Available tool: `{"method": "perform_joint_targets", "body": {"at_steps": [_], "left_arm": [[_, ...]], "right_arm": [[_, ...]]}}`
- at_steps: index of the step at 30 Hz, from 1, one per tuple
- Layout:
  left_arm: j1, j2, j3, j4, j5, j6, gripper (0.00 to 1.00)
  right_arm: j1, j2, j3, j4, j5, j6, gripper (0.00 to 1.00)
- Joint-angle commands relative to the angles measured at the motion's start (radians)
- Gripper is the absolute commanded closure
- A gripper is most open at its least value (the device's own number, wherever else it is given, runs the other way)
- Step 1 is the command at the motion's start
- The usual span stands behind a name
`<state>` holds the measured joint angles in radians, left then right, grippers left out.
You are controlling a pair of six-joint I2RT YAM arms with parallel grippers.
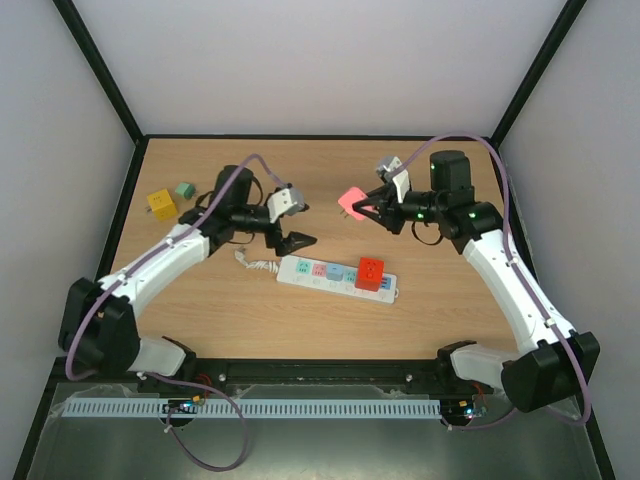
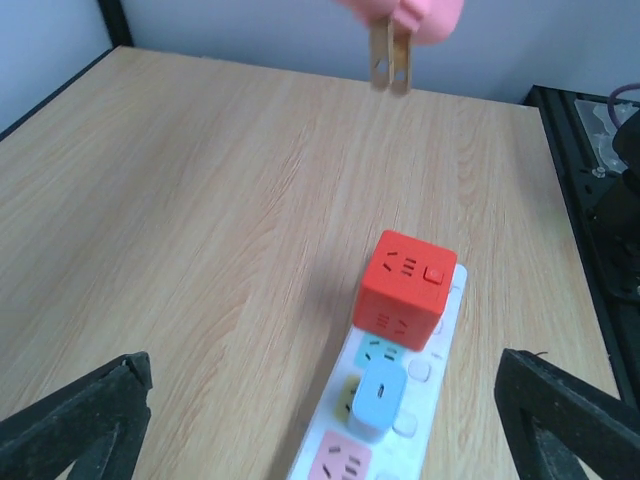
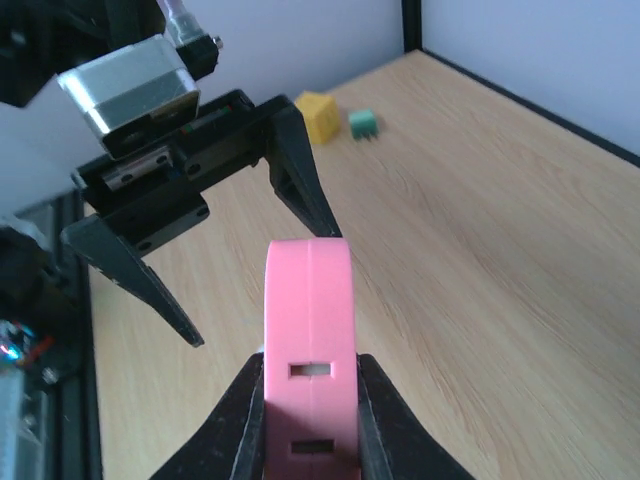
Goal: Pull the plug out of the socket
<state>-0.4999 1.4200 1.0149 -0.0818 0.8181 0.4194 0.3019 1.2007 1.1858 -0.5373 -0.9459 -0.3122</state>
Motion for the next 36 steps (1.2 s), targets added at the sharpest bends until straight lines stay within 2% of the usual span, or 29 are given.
{"method": "perform_joint_targets", "body": {"at_steps": [1,4,7,9,14,26,32,36], "left_arm": [[0.052,-0.105,0.044,-0.257,0.062,0.031,0.06],[0.052,-0.173,0.086,-0.337,0.051,0.059,0.12],[0.053,-0.191,0.139,-0.426,0.066,0.065,0.27],[0.05,-0.198,0.157,-0.457,0.106,0.052,0.31],[0.03,-0.198,0.192,-0.481,0.151,-0.036,0.32],[-0.097,-0.17,0.189,-0.453,0.175,-0.167,0.37],[-0.103,-0.162,0.188,-0.417,0.147,-0.206,0.37],[-0.102,-0.155,0.178,-0.416,0.061,-0.211,0.34]], "right_arm": [[-0.003,-0.006,-0.036,0.285,-0.167,0.299,0.94],[-0.001,-0.011,-0.067,0.394,-0.208,0.397,0.94],[0.013,-0.006,-0.079,0.379,-0.273,0.383,0.93],[0.033,-0.012,-0.101,0.353,-0.295,0.341,0.93],[0.105,-0.041,-0.121,0.222,-0.26,0.178,0.93],[0.174,-0.055,-0.106,0.092,-0.255,0.051,0.91],[0.192,-0.063,-0.107,0.062,-0.271,0.025,0.91],[0.196,-0.07,-0.109,0.035,-0.27,0.001,0.91]]}}
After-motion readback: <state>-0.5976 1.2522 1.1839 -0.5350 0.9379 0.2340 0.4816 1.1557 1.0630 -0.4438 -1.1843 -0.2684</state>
